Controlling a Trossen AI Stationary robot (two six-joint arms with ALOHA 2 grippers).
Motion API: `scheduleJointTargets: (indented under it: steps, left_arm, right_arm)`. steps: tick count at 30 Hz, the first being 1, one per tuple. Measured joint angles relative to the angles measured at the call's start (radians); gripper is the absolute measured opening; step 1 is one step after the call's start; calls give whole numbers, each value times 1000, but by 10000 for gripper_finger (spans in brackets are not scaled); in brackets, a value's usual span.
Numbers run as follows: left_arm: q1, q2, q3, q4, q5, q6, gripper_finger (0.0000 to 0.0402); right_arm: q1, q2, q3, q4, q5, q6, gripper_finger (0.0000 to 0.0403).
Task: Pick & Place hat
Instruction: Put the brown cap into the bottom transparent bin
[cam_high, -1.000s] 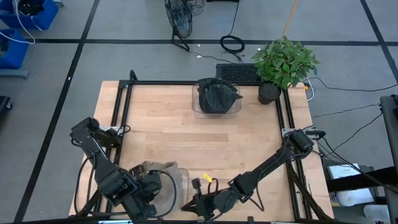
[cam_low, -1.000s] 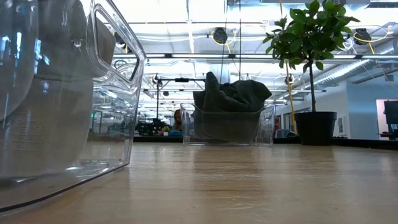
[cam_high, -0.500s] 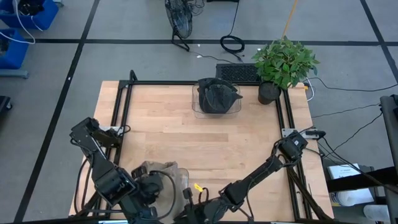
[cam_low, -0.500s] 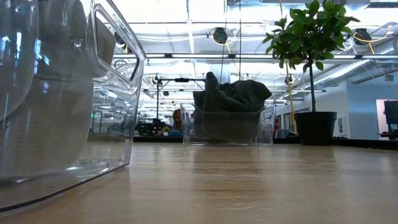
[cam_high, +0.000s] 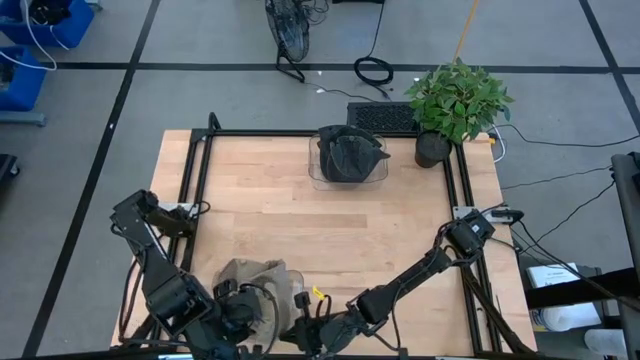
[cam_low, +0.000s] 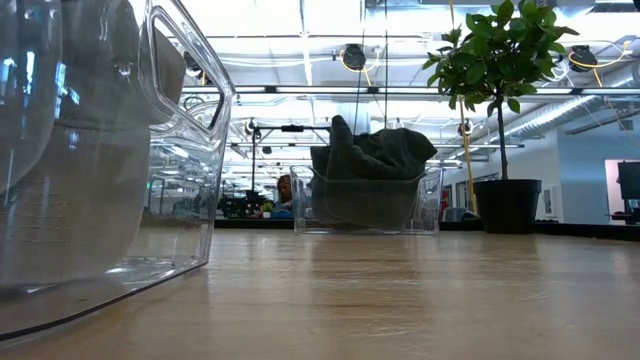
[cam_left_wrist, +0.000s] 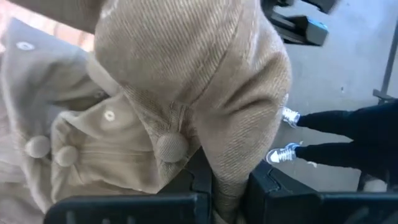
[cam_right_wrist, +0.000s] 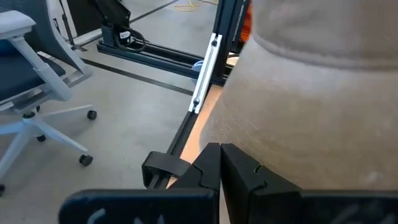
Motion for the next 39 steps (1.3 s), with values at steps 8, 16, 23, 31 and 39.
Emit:
scheduleJointTargets:
  steps: [8, 16, 23, 31, 39]
  left_arm:
    - [5, 44, 0, 9, 51, 4, 41]
    - [9, 62, -1, 65, 55, 48, 41]
    - [11, 62, -13, 71, 50, 31, 41]
    - [11, 60, -110, 131, 50, -20, 41]
    - [24, 60, -149, 178, 58, 28, 41]
  right_arm:
    - [-32, 0, -1, -50, -29, 66, 0]
    - [-31, 0, -1, -70, -28, 73, 0]
    - [-31, 0, -1, -106, -28, 147, 0]
    - [-31, 0, -1, -120, -27, 150, 0]
    - [-31, 0, -2, -119, -27, 150, 0]
